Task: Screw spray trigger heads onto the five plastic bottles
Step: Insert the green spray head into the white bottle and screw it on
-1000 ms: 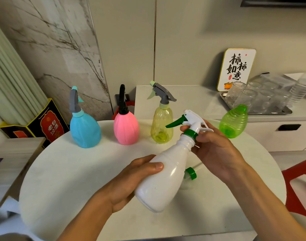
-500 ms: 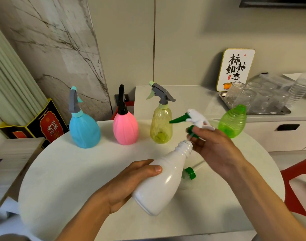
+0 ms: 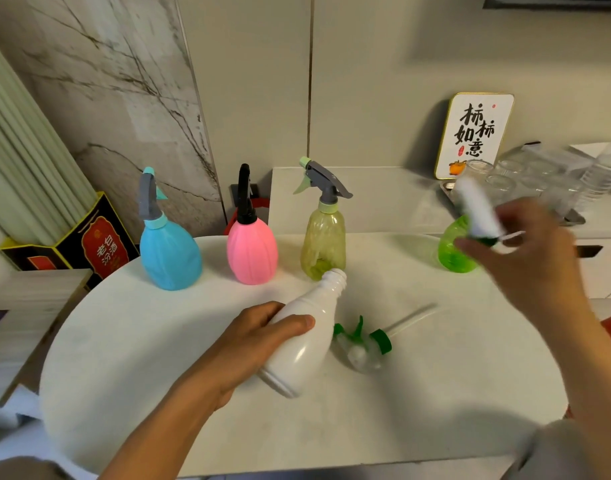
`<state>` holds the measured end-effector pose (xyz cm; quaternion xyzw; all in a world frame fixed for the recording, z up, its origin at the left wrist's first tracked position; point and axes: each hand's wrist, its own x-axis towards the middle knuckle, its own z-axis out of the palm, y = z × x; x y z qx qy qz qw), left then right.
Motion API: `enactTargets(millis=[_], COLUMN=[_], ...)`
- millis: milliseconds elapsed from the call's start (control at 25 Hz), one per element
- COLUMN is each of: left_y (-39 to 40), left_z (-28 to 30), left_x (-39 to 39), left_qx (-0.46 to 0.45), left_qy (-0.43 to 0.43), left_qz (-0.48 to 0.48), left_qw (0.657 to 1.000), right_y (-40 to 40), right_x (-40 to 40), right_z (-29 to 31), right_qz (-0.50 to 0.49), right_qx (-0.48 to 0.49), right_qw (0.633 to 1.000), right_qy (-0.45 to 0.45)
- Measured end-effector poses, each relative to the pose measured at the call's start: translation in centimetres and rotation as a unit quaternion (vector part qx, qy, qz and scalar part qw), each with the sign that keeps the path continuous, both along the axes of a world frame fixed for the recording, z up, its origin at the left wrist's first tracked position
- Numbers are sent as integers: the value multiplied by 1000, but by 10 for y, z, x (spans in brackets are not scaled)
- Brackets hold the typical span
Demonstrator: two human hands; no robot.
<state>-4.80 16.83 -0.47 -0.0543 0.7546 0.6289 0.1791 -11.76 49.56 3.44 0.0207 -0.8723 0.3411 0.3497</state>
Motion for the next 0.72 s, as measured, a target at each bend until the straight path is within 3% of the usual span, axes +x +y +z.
enactTargets(millis=[80,240,400,560,720], left_y=[0,-3,-10,-11,-7], left_z=[-2,-6,-5,-1,0], left_x=[0,1,3,5,4], left_qx=[-2,7,4,13,10], left_qy=[1,7,10,24,44], left_qz=[12,22,14,2,-5], left_qw=[1000,1000,1000,1000,999], right_y=[-18,-50,-43,-53,-83], right_x=[-7,-15,-15,3,21], right_z=[-22,-60,-67,-53,-57], right_qz=[38,44,39,165,238], right_qx=[180,413,413,257,338], right_qw=[978,872,831,901,833], right_qy=[-100,-259,-371,-309,-369])
